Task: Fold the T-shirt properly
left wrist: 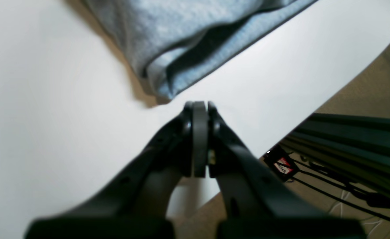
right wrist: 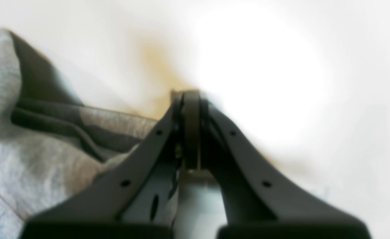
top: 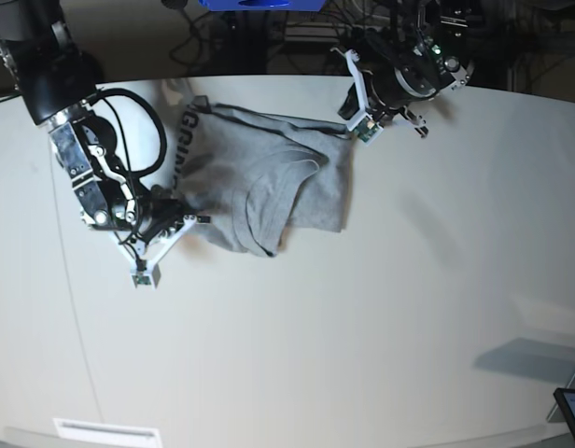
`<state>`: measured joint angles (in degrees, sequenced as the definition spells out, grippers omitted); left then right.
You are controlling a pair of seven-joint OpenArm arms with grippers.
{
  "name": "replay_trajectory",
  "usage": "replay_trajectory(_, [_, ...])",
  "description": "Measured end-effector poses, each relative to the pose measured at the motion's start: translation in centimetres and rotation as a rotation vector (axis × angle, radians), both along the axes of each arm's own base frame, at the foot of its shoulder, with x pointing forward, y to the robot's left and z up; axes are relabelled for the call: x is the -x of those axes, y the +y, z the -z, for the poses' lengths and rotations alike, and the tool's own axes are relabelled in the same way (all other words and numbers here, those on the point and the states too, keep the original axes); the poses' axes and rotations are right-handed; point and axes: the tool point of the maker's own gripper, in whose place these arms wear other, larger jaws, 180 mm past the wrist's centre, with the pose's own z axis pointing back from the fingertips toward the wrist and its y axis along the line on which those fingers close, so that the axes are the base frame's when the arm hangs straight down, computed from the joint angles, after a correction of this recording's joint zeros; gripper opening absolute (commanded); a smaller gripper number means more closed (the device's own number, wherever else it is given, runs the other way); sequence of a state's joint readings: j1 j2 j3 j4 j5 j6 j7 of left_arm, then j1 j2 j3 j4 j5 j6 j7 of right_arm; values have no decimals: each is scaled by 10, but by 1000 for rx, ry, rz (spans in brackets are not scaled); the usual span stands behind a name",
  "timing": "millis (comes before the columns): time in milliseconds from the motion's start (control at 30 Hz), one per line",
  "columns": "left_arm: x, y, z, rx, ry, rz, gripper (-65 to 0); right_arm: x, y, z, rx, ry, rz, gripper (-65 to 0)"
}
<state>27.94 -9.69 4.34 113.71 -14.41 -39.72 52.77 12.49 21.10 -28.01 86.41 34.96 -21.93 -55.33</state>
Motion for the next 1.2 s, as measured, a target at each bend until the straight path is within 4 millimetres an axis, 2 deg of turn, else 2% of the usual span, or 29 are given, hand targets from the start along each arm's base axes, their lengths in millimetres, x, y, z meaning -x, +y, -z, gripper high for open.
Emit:
replay_trajectory(100, [0, 2, 0, -4, -1, -3, -650, 1, -4, -8, -5, -6, 8, -650])
replay_trajectory(233, [-2, 11, 1, -31, -4, 3, -650, -13, -16, -47, -12, -130, 54, -650])
replay_trajectory(333, [-3, 12, 0, -34, -6, 1, -650, -9, -15, -53, -19, -131, 76, -650])
replay_trajectory(467, [-2, 15, 0, -33, -4, -11, -650, 8, 3, -67, -66, -128, 58, -650])
replay_trajectory(567, [-4, 46, -1, -77, -11, -83, -650, 32, 27, -85, -131, -136, -9, -650])
replay_trajectory(667, [-12, 86, -8, -146, -37, -176, -650, 52, 42, -74, -168, -75, -24, -650])
replay_trajectory(733, [-24, 104, -16, -175, -74, -214, -650, 63, 49, -67, -184, -40, -36, -650])
replay_trajectory(867, [-41, 114, -28, -194, -125, -212, -650, 88, 78, -54, -186, 21, -108, -650])
replay_trajectory(967, [-51, 117, -32, -206, -145, -210, -650, 110, 95, -43, -188, 101, -78, -650])
replay_trajectory(1033, [-60, 117, -38, -199, -174, -207, -650, 117, 112, -44, -160, 84, -185, -650])
replay_trajectory(1133, [-63, 117, -39, -202, -176, -208, -650, 131, 131, -41, -96, 46, -310, -650])
replay_trajectory(1200, [-63, 117, -39, -202, -176, -207, -650, 144, 136, -36, -110, 98, -328, -650])
